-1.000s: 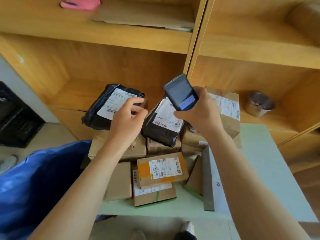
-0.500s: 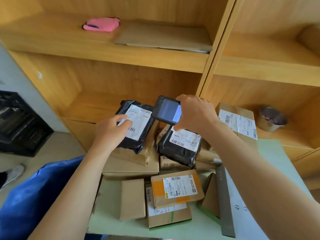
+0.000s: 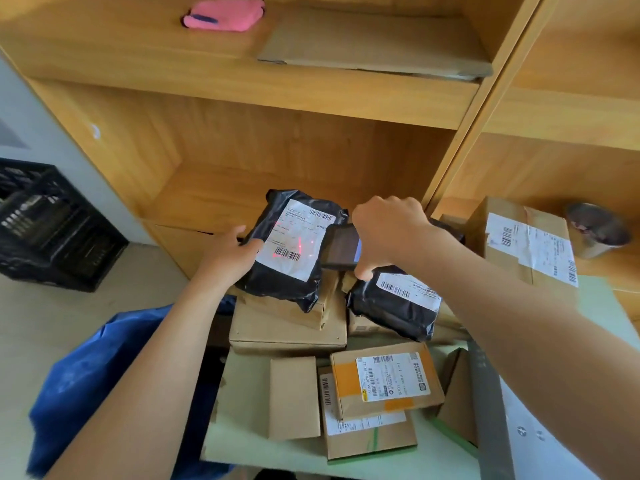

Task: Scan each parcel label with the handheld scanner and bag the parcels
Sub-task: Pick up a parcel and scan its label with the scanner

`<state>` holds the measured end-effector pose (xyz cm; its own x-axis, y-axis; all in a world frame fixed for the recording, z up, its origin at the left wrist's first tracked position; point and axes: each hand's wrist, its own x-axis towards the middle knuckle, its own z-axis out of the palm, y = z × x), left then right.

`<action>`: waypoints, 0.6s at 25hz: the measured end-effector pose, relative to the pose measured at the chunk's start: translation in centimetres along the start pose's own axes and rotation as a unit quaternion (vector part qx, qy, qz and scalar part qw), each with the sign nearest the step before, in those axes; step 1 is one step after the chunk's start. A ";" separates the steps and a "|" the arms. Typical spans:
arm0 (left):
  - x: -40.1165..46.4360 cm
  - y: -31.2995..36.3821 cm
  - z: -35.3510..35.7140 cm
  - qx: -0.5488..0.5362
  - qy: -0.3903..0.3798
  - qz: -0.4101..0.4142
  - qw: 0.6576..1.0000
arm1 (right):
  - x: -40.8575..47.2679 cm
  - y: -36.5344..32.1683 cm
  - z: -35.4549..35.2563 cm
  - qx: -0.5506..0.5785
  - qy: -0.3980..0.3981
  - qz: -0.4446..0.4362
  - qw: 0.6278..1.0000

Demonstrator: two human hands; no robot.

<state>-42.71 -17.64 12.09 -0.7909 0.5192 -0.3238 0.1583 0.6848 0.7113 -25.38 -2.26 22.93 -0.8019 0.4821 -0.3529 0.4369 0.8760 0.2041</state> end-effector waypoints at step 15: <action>5.8 -3.2 -0.2 -0.076 -0.204 -0.016 0.976 | 0.0 -7.4 -2.9 0.015 -0.094 0.123 0.988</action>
<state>-47.95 -16.91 8.06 -0.4875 0.6805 -0.5470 0.0230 0.6363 0.7711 -29.79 -8.75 24.06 -0.5812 0.6712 -0.4601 0.6233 0.7307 0.2786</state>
